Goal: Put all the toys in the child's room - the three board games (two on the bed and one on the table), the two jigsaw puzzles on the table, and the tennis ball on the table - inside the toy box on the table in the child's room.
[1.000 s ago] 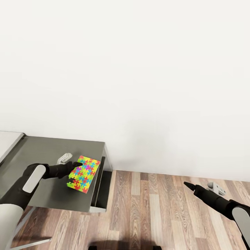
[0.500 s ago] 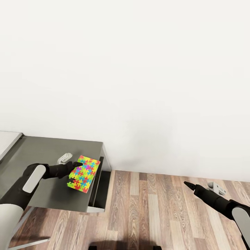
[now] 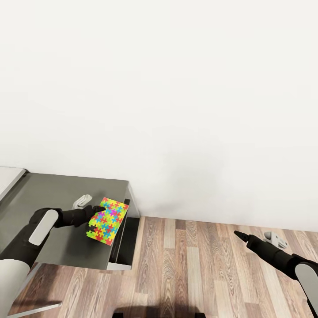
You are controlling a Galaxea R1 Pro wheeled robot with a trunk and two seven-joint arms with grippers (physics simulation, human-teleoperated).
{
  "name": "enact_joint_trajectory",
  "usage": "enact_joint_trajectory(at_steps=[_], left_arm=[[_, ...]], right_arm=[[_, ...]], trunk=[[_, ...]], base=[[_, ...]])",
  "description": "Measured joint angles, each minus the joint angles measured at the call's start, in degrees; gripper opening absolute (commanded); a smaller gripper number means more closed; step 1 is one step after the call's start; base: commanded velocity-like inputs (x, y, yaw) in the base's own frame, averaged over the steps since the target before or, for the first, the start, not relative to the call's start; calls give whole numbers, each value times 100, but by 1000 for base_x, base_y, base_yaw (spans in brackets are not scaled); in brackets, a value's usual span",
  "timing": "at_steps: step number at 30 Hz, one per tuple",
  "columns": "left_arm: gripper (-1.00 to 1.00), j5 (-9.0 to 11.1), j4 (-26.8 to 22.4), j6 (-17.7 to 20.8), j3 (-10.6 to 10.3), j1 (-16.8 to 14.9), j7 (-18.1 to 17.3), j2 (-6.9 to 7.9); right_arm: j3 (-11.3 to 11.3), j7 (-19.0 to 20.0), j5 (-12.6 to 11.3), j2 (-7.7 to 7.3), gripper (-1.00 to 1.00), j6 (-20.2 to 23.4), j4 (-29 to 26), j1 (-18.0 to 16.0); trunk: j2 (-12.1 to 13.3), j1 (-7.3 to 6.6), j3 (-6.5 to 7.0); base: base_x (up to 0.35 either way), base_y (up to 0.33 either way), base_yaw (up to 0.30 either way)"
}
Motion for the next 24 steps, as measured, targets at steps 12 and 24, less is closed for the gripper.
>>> enact_joint_trajectory(at_steps=[12,24], left_arm=[[100,-42,-9,0,0,-1,10,1],[100,153,71,-1,62,3,-7,52]], right_arm=[[0,-1,1,0,100,1,-5,0],[0,7,1,0,100,2,-3,0]], trunk=[[0,0,0],[1,0,0]], base=[[0,-33,0],[0,-9,0]])
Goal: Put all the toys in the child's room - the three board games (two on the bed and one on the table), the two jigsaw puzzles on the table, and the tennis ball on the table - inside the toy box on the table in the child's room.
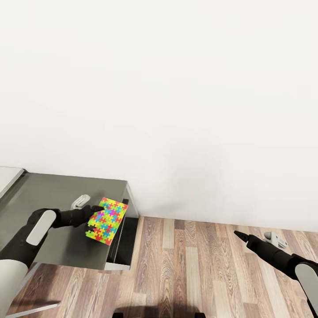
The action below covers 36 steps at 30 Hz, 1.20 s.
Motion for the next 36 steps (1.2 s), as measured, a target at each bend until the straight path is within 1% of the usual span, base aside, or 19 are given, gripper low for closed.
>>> enact_joint_trajectory(at_steps=[3,5,6,7,9,13,15,17,19,21,24,26,27,28,29,32,33,35,36], left_arm=[[100,-28,7,-1,7,1,3,23],[100,-121,11,-8,11,1,12,52],[100,-186,14,-11,12,2,17,103],[100,-175,14,-10,12,2,15,133],[100,-141,14,-3,15,7,5,270],[100,-81,26,7,59,10,-6,455],[100,-50,29,1,177,14,-43,493],[100,-19,30,9,417,26,-136,518],[100,-9,29,114,651,38,-271,528],[100,-4,24,250,777,46,-392,535],[100,-1,11,409,874,52,-600,546],[100,3,-3,497,907,59,-823,579],[100,8,-24,559,920,68,-1013,630],[100,7,-43,586,924,78,-1128,667],[100,11,-97,624,930,110,-1382,738],[100,4,-236,659,936,208,-1840,841],[100,4,-359,673,939,296,-2173,895],[100,-5,-675,686,940,482,-2849,976],[100,-14,-764,687,940,529,-3008,992]], right_arm=[[0,0,0,0,100,4,0,-1],[0,0,-1,0,100,5,-1,0],[0,0,-2,0,100,6,-1,0],[0,0,-2,0,100,6,-1,0],[0,0,-2,0,100,6,-1,1],[0,0,-2,0,100,6,-1,1],[0,0,-2,0,100,6,-1,1],[0,0,-2,0,100,6,-1,1],[0,0,-2,0,100,6,-1,1],[0,0,-1,0,100,6,-1,1],[0,0,-6,0,100,6,-1,1],[1,0,-8,0,100,6,-1,1],[4,0,-9,0,100,5,-1,1],[5,0,-9,0,100,3,-1,1],[6,0,-10,0,100,3,1,1],[7,0,-10,4,100,2,4,1],[9,2,-11,19,100,-11,10,1],[63,10,-7,99,100,-109,99,1],[89,17,-7,127,100,-149,149,-1]], trunk=[[0,0,3],[1,1,12],[1,1,19],[1,1,27],[1,1,43],[1,1,77],[1,1,94],[1,1,112],[1,1,129],[1,1,147],[1,1,173],[1,1,191],[1,1,200],[1,1,209],[1,0,218],[1,1,245],[1,0,253],[1,0,271],[1,1,280]], base=[[0,0,-14],[0,0,-53],[0,0,-65],[0,0,-69],[0,0,-73],[0,0,-75],[0,0,-75],[0,0,-74],[0,0,-73],[0,0,-72],[0,0,-71],[0,0,-70],[0,0,-70],[0,0,-70],[0,0,-70],[0,0,-69],[0,0,-69],[0,0,-70],[0,0,-71]])
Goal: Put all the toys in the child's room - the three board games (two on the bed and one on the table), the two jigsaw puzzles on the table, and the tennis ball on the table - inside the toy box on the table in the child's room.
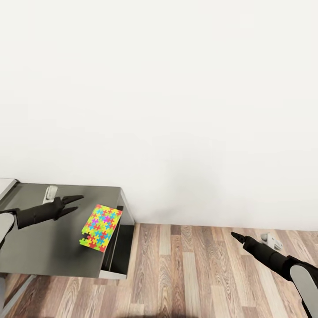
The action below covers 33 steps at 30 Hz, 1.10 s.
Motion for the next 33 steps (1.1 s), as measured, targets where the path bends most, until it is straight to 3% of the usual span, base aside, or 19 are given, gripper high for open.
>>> enact_joint_trajectory(at_steps=[3,11,15,16,18,23,28,33], left_arm=[[100,-9,-409,4,-3,211,-586,44],[100,-5,-1458,7,-5,713,-1344,64],[100,-18,-1676,7,0,840,-1950,66],[100,-25,-1692,6,1,852,-2052,66],[100,-31,-1728,5,2,880,-2380,66],[100,-36,-1756,2,-4,909,-2673,59],[100,-37,-1762,2,-10,920,-2728,57],[100,-39,-1756,1,-3,990,-2815,56]], right_arm=[[168,185,-18,119,100,-212,320,-17],[653,1839,2,208,100,-411,1117,-359],[788,2306,12,337,100,-420,1208,-435],[802,2345,13,381,100,-421,1215,-443],[836,2436,14,626,100,-422,1237,-498],[889,2502,37,1073,100,-423,1266,-652],[1202,2512,41,1129,100,-410,1226,-686],[1360,2523,47,1180,100,-402,1239,-692]], trunk=[[0,0,27],[0,0,98],[0,0,134],[0,0,143],[0,0,161],[0,0,205],[0,0,250],[0,0,295]], base=[[0,0,-75],[0,0,-79],[0,0,-80],[0,0,-81],[0,0,-84],[0,0,-91],[0,0,-90],[0,0,-87]])
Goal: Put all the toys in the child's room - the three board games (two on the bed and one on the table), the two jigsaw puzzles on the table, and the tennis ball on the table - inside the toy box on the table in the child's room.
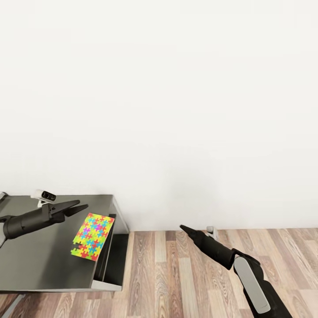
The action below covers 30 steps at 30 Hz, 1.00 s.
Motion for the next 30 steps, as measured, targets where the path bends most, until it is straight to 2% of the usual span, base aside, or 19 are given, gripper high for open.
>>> enact_joint_trajectory(at_steps=[8,19,30], left_arm=[[100,-31,-3,-10,15,104,-403,0],[100,-38,1,-16,17,112,-445,-3],[100,-56,1,-29,18,113,-446,-7]], right_arm=[[46,2,-7,22,100,1,5,-2],[42,-8,-3,30,100,-5,27,-2],[39,-14,3,31,100,-7,24,-2]], trunk=[[0,0,73],[0,0,170],[1,0,185]], base=[[0,68,-33],[0,78,42],[0,10,30]])
